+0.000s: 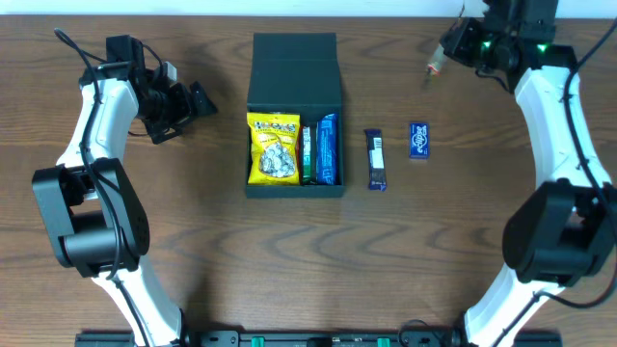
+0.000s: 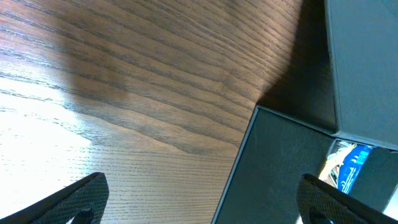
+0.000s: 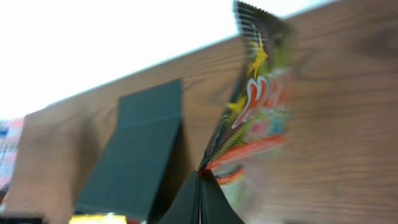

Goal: Pack container
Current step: 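Lift the HARIBO packet and carry it over the box, then lower the HARIBO packet into the box's right side and release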

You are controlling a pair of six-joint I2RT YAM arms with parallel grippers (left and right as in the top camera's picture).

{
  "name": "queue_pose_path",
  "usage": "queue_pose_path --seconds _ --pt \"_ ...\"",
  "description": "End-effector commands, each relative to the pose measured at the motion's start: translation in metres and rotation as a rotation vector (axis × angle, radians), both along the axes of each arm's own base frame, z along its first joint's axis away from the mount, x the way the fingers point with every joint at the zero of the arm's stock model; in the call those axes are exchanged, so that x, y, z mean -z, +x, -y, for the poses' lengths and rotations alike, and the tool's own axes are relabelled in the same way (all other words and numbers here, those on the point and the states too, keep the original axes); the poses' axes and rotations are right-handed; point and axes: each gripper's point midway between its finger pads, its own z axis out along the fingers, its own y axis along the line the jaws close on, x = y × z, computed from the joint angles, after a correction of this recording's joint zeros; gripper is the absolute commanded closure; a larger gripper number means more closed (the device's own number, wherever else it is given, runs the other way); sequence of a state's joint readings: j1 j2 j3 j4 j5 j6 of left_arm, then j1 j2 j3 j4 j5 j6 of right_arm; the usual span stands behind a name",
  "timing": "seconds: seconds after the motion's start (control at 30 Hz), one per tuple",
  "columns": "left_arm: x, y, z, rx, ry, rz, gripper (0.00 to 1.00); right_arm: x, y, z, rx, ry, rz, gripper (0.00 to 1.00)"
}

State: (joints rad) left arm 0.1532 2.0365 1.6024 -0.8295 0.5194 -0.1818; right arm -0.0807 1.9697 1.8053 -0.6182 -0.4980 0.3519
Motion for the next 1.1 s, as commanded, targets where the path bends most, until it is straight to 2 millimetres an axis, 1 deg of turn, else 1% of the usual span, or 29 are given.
queue_pose_path --seconds 0.0,0.13,0.33,0.47,0.6,0.7,0.83,0.97,1.07 --pt "-0.012 0.008 -0.001 0.017 0.017 0.045 0.02 -0.042 -0.013 -0.037 -0.187 0.024 0.105 0.98" --pt "-0.012 0.008 -0.001 0.016 0.018 0.046 0.02 -0.054 -0.032 -0.077 -0.347 0.091 0.114 0.98" --pt "-0.011 0.008 -0.003 0.020 0.028 0.047 0.02 -0.060 -0.066 -0.137 -0.541 0.200 0.079 0.98" --pt "-0.010 0.008 -0.006 0.016 0.045 0.043 0.02 -0.059 -0.084 -0.174 -0.608 0.224 0.041 0.99" --pt "-0.010 0.008 -0.006 0.017 0.045 0.044 0.02 -0.058 -0.101 -0.207 -0.657 0.246 -0.001 0.99" --pt "-0.010 0.007 -0.006 0.018 0.045 0.043 0.02 -0.049 -0.113 -0.222 -0.636 0.252 -0.087 0.98" --pt "-0.009 0.003 -0.005 0.041 0.049 0.036 0.03 -0.029 -0.128 -0.237 -0.617 0.297 -0.206 0.98" --pt "-0.008 0.002 -0.005 0.042 0.048 0.033 0.02 -0.017 -0.140 -0.234 -0.659 0.355 -0.250 0.98" --pt "-0.008 0.002 -0.005 0.042 0.047 0.032 0.02 -0.014 -0.151 -0.236 -0.699 0.388 -0.231 0.98"
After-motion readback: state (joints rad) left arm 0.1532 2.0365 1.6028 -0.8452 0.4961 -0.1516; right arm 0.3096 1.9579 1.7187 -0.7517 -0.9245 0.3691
